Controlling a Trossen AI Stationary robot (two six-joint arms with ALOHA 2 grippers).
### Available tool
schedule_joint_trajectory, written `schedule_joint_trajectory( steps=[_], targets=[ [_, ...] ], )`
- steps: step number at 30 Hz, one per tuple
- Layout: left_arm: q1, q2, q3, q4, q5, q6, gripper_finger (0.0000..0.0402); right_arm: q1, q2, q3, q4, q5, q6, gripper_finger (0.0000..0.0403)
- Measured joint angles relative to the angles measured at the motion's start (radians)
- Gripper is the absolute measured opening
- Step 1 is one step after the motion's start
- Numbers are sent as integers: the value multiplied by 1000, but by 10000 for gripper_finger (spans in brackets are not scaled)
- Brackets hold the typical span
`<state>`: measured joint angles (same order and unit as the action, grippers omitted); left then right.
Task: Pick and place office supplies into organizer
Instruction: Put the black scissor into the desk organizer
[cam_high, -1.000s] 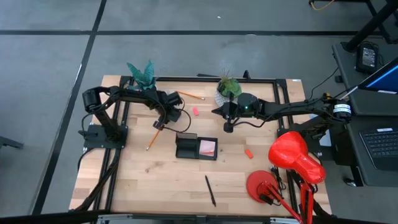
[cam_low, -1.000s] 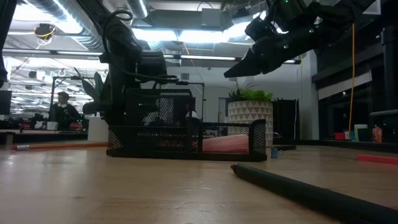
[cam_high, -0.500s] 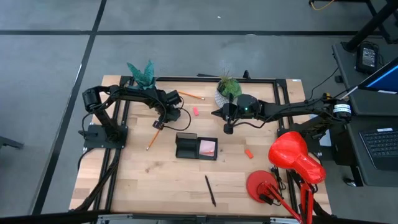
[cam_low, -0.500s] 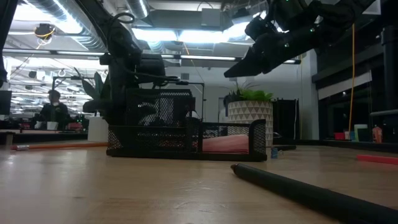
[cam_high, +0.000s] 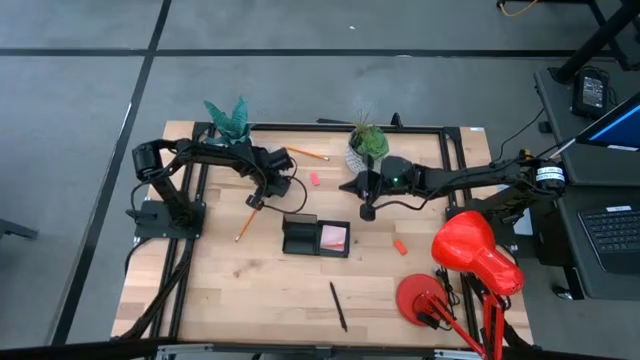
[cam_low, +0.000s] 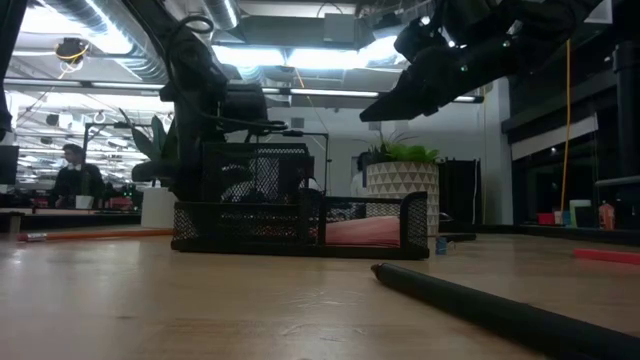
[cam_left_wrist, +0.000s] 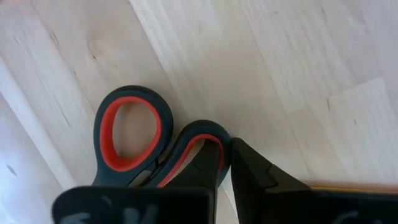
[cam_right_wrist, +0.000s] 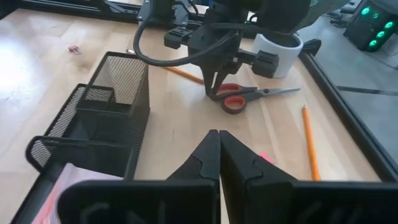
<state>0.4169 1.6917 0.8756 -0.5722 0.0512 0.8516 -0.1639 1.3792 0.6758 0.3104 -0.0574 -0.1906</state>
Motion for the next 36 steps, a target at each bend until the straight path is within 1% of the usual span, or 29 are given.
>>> schedule_joint_trajectory(
  steps=[3,5,10,15,19,23,27,33,36],
  targets=[
    [-14,-18,-2,10,-9,0,15,9,0,0,-2,0,7,5],
    [-17,-37,-5,48,15,-1,14,16,0,0,-2,0,7,5],
    [-23,-134,-3,74,25,-22,14,32,0,0,-2,0,7,5],
    [-44,-266,-2,82,39,-35,14,38,0,0,-2,4,6,5],
    [-65,-389,-1,114,73,-101,14,37,0,0,9,90,9,3],
    [-85,-494,-1,167,178,-203,14,38,0,0,12,92,-14,3],
    [-105,-565,-1,252,278,-351,14,40,-1,0,18,90,-24,2],
    [-154,-600,-1,369,288,-595,14,51,-1,0,45,98,30,2],
    [-182,-600,-1,451,282,-718,14,78,-1,0,56,166,35,1]
  ],
)
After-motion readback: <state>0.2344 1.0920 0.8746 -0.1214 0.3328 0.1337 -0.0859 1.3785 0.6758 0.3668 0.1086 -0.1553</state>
